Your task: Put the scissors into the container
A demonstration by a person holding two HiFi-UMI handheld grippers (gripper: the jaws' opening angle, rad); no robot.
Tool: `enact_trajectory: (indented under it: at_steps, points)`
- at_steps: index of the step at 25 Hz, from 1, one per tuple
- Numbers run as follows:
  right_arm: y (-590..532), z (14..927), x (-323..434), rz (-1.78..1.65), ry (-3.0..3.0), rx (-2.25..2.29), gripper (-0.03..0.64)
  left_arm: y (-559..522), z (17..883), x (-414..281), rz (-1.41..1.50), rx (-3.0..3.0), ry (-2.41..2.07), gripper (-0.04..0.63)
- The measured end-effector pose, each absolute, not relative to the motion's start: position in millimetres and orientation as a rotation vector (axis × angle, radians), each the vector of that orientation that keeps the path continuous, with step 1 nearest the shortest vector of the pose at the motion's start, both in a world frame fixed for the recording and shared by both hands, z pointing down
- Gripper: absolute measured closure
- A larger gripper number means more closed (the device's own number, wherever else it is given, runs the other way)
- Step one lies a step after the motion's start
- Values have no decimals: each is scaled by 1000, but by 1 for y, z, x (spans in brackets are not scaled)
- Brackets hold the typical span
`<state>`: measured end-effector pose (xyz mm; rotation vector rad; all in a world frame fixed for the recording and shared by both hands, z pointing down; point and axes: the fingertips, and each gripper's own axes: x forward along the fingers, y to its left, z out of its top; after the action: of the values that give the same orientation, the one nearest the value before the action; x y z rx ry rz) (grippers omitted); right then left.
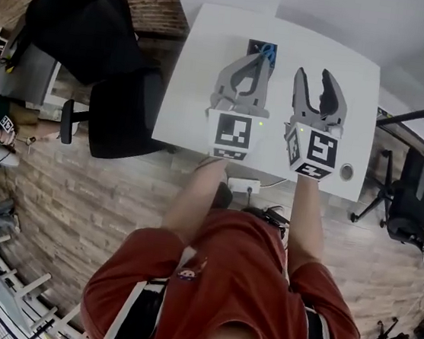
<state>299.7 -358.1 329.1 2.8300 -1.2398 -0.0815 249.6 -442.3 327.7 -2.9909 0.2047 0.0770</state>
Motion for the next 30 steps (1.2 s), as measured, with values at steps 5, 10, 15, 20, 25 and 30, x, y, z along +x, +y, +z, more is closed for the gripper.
enact_trajectory:
  at_steps: [5, 10, 15, 20, 25, 30]
  points:
    - [-315, 301, 295, -175, -1177, 2851, 420, -403, 300, 252, 151, -2985, 153, 583]
    - [-261, 276, 299, -251, -1095, 2901, 420, -353, 280, 259, 209, -2973, 76, 584]
    - [-221, 263, 299, -283, -1051, 2935, 422, -317, 273, 263, 228, -2971, 25, 583]
    - [-187, 252, 299, -339, -1012, 2987, 449, -295, 267, 264, 240, -2964, 6, 583]
    - [-171, 252, 303, -333, -984, 2998, 479, -286, 266, 266, 242, -2963, -4, 583]
    - [-169, 258, 305, -303, -982, 2969, 550, -275, 263, 270, 267, -2980, -14, 583]
